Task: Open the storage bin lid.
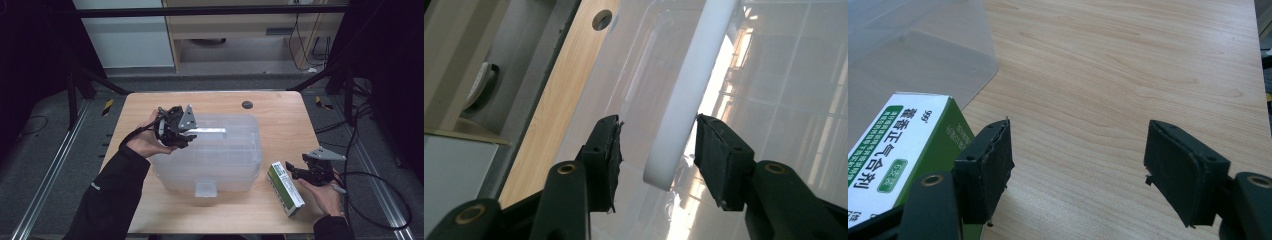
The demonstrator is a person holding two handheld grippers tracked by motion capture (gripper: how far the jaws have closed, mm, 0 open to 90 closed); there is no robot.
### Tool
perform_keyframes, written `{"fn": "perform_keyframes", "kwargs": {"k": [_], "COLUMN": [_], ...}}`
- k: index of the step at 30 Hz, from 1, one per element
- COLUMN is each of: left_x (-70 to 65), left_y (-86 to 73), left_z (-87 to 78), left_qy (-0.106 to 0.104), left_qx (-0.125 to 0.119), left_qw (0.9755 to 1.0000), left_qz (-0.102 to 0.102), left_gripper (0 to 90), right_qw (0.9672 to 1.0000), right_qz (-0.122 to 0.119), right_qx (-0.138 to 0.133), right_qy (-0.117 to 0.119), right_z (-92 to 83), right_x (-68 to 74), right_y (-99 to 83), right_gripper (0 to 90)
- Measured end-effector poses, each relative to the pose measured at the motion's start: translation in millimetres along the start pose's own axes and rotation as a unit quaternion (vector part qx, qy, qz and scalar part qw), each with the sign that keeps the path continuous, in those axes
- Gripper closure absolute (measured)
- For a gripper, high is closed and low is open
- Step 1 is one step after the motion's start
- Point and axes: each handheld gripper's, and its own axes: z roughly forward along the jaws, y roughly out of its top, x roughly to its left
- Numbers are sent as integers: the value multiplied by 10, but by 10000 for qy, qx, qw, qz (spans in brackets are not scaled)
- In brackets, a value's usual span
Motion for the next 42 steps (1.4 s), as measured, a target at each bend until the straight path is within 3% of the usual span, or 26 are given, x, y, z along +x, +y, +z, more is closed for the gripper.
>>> {"fn": "perform_keyframes", "kwargs": {"k": [9,18,28,34,36,42], "left_x": [22,-3,-3,0,6,30], "left_y": [-5,26,74,76,74,77], "left_z": [66,79,64,60,58,57], "left_qy": [-40,-66,-45,-51,-78,-125], "left_qx": [-11,85,320,317,294,293], "left_qw": [10000,9998,9987,9986,9987,9989], "left_qz": [19,182,398,422,400,342], "left_gripper": [621,694,710,712,712,711], "right_qw": [10000,10000,9999,9998,9996,9988], "right_qz": [-38,-26,-39,-15,32,-66], "right_qx": [2,29,-6,-72,-116,-161], "right_qy": [32,65,120,186,273,453], "right_z": [2,2,-37,-100,-161,-259], "right_x": [7,18,20,40,59,138], "right_y": [1,9,46,104,155,261], "right_gripper": [297,316,354,378,425,477]}}
